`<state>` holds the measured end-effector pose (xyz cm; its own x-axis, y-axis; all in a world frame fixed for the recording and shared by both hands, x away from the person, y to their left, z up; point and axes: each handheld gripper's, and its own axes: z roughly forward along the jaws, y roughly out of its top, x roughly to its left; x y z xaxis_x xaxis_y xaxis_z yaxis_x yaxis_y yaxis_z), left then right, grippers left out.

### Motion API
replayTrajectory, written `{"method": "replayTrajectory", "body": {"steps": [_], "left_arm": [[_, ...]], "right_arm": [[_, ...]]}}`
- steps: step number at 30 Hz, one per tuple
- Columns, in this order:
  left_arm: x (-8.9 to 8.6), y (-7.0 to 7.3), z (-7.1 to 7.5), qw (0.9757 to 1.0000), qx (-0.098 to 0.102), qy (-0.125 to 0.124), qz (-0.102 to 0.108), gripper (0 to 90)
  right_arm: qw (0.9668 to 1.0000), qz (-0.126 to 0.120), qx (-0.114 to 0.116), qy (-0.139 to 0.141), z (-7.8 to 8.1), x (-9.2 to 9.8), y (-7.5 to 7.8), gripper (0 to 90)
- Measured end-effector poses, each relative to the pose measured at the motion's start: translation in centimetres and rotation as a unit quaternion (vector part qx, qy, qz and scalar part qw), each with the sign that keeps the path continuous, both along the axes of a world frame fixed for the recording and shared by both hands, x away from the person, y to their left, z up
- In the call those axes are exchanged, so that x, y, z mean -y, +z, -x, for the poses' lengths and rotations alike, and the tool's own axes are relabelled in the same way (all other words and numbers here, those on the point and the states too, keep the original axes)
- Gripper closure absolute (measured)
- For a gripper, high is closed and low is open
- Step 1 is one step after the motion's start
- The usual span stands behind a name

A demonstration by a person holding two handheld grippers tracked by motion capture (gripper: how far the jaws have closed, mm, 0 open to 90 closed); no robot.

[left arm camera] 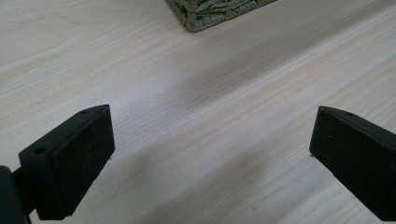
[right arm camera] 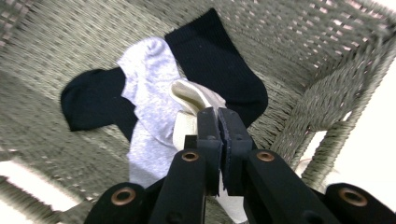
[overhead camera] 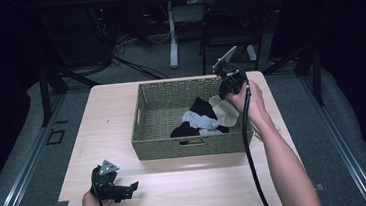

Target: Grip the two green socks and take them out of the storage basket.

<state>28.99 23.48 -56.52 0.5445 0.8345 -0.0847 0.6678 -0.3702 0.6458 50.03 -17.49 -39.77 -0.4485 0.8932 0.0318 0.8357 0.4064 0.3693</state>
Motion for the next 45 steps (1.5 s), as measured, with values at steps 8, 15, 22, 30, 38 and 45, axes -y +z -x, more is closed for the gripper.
{"method": "replayTrajectory", "body": {"steps": [8,15,22,30,38,45], "left_arm": [[0.0,0.0,0.0,1.0,0.0,0.0,0.0,0.2],[0.0,0.0,0.0,1.0,0.0,0.001,0.0,0.2],[0.0,0.0,0.0,1.0,0.0,0.0,0.0,0.2],[0.0,0.0,0.0,1.0,0.0,-0.001,0.0,0.2],[0.0,0.0,0.0,1.0,0.0,-0.001,0.0,0.2],[0.0,0.0,0.0,1.0,-0.001,-0.001,-0.001,0.2]], "right_arm": [[0.9999,-0.01,0.012,0.005,0.3,0.2,2.9,88.2],[0.9997,-0.008,0.017,0.014,0.5,0.0,4.7,88.2],[0.9996,-0.007,0.023,0.018,0.6,-0.3,6.4,88.2],[0.9992,-0.005,0.033,0.022,0.9,-0.3,8.3,88.2],[0.9986,-0.009,0.051,0.012,1.8,1.4,10.2,88.2],[0.9973,-0.012,0.071,-0.014,3.0,4.9,11.7,88.2]]}}
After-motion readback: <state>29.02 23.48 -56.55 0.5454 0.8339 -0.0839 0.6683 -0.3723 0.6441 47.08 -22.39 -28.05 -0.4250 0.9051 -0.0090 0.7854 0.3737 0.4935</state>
